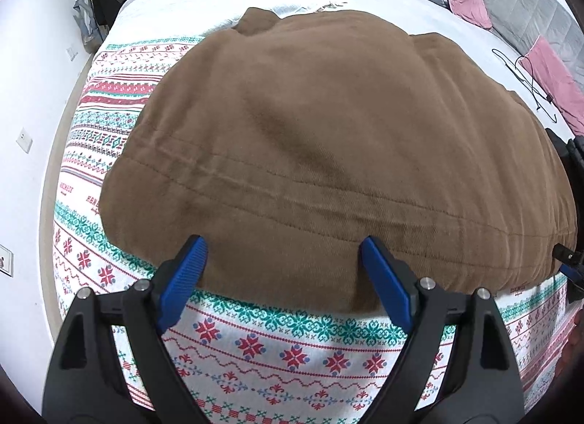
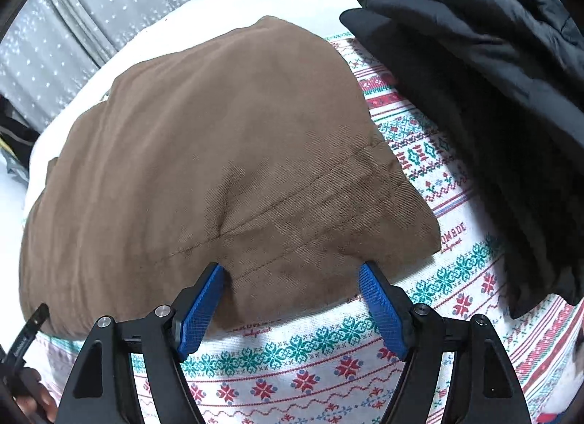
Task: Fold large clothes
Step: 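Close the right gripper on the folded coat's edge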
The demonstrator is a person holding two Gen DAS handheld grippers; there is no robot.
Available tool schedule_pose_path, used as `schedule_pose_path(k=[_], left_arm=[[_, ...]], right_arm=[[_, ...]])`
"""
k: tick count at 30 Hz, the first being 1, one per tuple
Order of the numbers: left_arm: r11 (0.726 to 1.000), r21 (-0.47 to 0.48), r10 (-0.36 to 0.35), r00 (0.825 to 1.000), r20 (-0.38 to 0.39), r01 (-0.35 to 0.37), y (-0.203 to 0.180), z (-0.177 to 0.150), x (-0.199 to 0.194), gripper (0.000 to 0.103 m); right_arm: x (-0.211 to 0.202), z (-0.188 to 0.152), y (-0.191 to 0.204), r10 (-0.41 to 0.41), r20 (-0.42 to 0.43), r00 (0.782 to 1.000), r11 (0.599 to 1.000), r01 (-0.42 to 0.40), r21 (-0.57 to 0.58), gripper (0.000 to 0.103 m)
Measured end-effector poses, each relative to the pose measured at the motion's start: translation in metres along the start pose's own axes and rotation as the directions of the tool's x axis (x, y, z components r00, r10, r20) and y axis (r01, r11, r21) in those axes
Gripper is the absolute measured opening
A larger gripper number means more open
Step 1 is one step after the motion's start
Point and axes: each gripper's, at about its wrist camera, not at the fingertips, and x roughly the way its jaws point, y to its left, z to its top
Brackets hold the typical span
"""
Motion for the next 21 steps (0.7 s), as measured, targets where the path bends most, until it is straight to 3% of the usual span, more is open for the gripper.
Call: schedule_pose_path(k=[2, 4, 7, 9, 21], left_arm=[[1.000, -0.003, -0.004, 1.000, -0.001, 0.004, 0.001, 0.000, -0.001, 0.087], [1.000, -0.011, -0.013, 1.000, -0.002, 0.013, 0.002, 0.001, -0.001, 0.087], [1.000, -0.013, -0.016, 1.000, -0.003, 0.016, 0.003, 0.001, 0.000, 0.087], [1.000, -0.014, -0.015, 1.000, -0.004, 0.015, 0.003, 0.001, 0.000, 0.088], [1.000, -0.019, 0.005, 1.000, 0.008, -0.004, 0.000, -0.001, -0.001, 0.088]], right_arm=[[0.000, 0.000, -0.009, 0.038, -0.001, 0.999, 0.997, -0.038, 0.060, 0.078], [0.004, 0.003, -0.030, 0.127, -0.011, 0.992, 0.976, -0.123, 0.182, 0.078], [0.014, 0.004, -0.064, 0.288, -0.019, 0.957, 0.895, -0.262, 0.360, 0.078], [0.019, 0.003, -0.080, 0.340, -0.001, 0.940, 0.849, -0.307, 0.430, 0.078], [0.016, -0.006, -0.070, 0.328, 0.119, 0.937, 0.835, -0.347, 0.427, 0.080]])
